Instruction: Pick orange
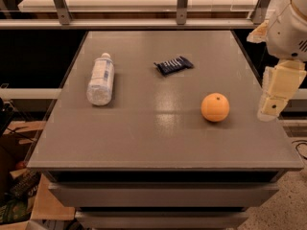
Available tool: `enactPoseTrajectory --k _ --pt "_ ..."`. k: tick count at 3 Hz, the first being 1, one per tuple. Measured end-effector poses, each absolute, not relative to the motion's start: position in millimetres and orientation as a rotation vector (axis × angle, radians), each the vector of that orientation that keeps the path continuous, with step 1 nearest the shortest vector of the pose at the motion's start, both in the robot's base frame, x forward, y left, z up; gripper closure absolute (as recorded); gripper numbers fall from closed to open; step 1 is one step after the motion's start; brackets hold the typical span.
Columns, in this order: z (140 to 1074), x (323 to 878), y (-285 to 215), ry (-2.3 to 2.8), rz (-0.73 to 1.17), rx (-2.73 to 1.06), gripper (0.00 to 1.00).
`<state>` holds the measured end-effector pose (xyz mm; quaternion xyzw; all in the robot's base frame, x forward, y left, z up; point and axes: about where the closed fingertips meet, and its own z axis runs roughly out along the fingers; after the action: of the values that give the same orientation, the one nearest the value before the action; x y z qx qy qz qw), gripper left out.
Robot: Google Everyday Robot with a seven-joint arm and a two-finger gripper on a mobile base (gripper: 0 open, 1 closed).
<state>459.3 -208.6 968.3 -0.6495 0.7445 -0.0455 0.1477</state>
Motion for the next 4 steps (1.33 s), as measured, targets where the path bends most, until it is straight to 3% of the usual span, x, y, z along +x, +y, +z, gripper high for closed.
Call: enactPoseTrajectory --k 4 --pt "895.1 485.2 -176.2 1.735 0.046 -2.344 0.0"
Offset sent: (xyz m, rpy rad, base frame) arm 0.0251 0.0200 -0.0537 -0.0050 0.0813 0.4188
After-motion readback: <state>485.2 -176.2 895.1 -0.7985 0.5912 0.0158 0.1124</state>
